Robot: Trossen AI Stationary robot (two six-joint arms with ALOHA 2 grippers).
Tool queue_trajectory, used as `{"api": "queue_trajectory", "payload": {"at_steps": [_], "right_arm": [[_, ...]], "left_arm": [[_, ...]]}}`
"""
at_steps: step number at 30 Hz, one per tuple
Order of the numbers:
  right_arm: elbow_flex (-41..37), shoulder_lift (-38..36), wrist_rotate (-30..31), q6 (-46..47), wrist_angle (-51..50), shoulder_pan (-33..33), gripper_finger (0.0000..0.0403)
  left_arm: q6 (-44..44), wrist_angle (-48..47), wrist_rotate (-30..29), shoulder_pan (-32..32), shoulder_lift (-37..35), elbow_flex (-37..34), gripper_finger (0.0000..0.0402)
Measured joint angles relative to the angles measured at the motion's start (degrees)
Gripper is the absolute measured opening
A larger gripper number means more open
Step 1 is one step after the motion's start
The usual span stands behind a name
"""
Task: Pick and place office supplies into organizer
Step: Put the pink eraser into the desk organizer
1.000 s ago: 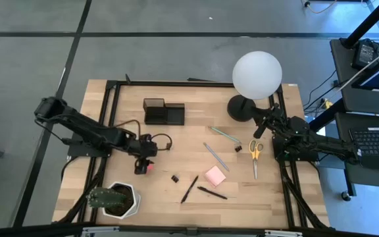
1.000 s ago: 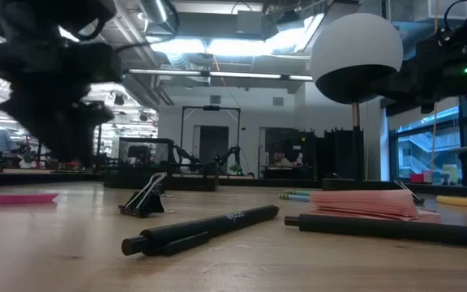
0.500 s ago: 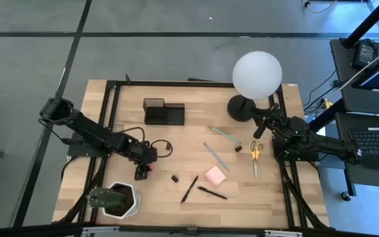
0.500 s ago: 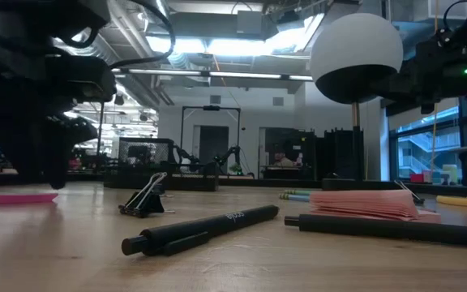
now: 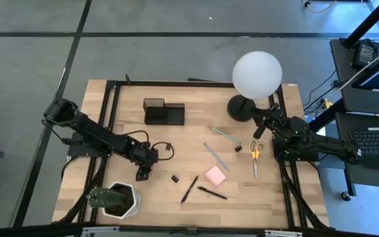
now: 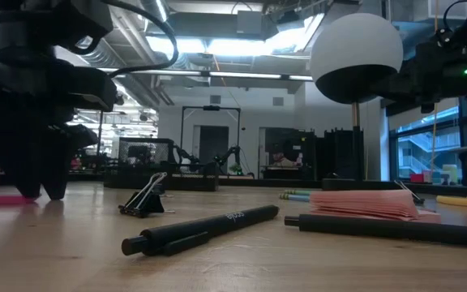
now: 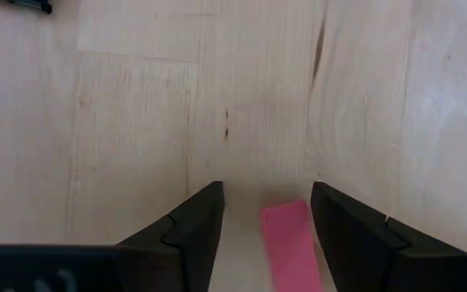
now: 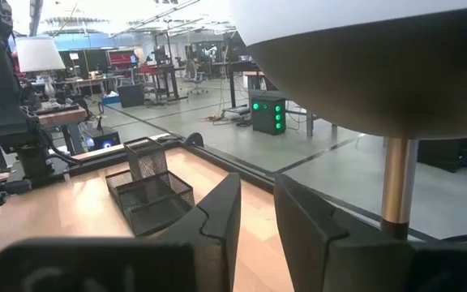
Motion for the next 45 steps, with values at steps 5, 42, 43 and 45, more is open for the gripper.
{"api": "queue_trajectory", "payload": {"at_steps": [5,42,43,45], "right_arm": [[0.0,0.0,0.0,0.07,0.02,0.0,0.0081],[0.0,-0.01,0.04,-0.04,0.02,0.0,0.0081],[0.0,-0.01,0.03,-0.04,0.02,0.01,0.0081],[0.0,0.0,0.04,-0.04,0.02,0.02,0.0081]], "left_arm": [[-0.36,-0.72,0.84,-0.95,-0.31,-0.04,0.0184],[9.56,-4.41,-8.1,-5.33,-0.28,-0.02,0.0159],[10.16,-4.66,-8.42,-5.33,-0.29,-0.02,0.0158],[11.51,-5.11,-9.19,-5.33,-0.33,-0.02,0.0157]]}}
